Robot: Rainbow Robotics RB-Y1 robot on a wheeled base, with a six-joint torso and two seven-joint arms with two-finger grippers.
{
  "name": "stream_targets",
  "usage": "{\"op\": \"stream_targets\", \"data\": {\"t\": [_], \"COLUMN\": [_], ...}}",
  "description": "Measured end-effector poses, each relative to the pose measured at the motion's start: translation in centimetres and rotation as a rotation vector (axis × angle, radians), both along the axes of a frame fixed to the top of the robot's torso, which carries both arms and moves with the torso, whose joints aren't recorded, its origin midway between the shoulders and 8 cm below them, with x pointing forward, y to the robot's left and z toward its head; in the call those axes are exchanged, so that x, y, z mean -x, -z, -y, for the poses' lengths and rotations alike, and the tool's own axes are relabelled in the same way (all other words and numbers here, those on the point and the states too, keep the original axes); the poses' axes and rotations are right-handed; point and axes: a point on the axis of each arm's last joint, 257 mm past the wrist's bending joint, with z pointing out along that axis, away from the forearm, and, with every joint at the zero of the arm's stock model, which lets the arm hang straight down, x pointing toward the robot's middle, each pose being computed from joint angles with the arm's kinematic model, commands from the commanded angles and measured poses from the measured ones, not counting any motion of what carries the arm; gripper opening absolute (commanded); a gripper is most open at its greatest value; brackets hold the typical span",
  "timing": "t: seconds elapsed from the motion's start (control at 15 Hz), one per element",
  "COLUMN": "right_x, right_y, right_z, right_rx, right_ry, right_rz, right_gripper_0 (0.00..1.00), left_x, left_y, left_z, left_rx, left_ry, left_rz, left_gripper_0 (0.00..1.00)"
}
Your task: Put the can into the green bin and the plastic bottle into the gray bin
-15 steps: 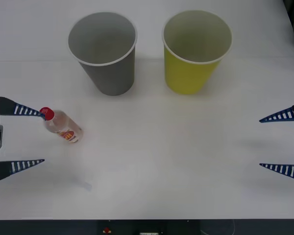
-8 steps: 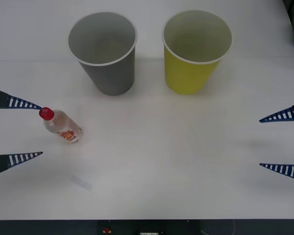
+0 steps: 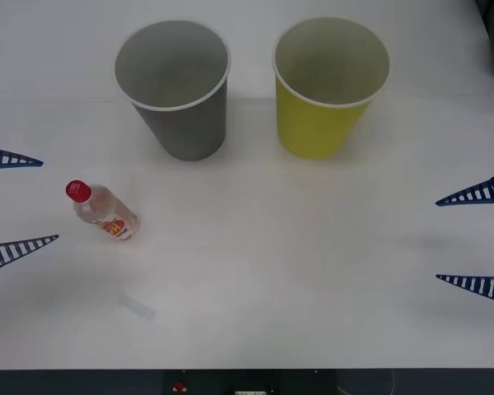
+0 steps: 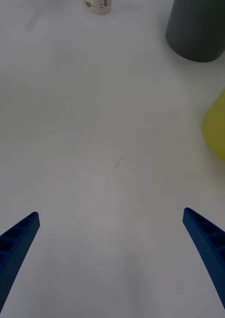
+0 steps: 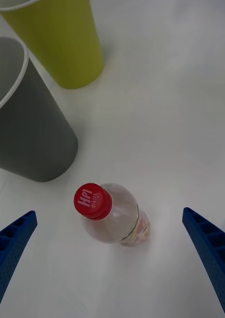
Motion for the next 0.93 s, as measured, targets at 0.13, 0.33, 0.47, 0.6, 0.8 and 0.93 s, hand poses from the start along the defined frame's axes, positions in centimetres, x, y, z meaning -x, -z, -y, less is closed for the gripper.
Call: {"op": "stream_targets", "data": {"t": [0.13, 0.33, 0.47, 0.6, 0.8, 0.93], "right_x": [0.0, 0.0, 0.0, 0.0, 0.0, 0.0], "right_y": [0.0, 0.0, 0.0, 0.0, 0.0, 0.0], "right_z": [0.0, 0.0, 0.0, 0.0, 0.0, 0.0], "right_rx": [0.000, 0.000, 0.000, 0.000, 0.000, 0.000], "right_ry": [0.000, 0.000, 0.000, 0.000, 0.000, 0.000], "right_rz": [0.000, 0.000, 0.000, 0.000, 0.000, 0.000], "right_gripper_0": [1.00, 1.00, 1.00, 1.00, 1.00, 1.00], "left_x": [0.2, 1.0, 1.7, 2.2, 2.1, 1.8], "left_y": [-0.1, 0.8, 1.7, 2.8, 5.0, 6.6], "left_z": [-1.0, -3.0, -3.7, -4.0, -4.3, -3.9], "left_rx": [0.021, 0.036, 0.061, 0.125, 0.206, 0.277], "left_ry": [-0.040, -0.110, -0.143, -0.169, -0.221, -0.251], "left_rz": [0.003, -0.011, -0.043, -0.094, -0.160, -0.207], "left_gripper_0": [1.00, 1.00, 1.00, 1.00, 1.00, 1.00]}}
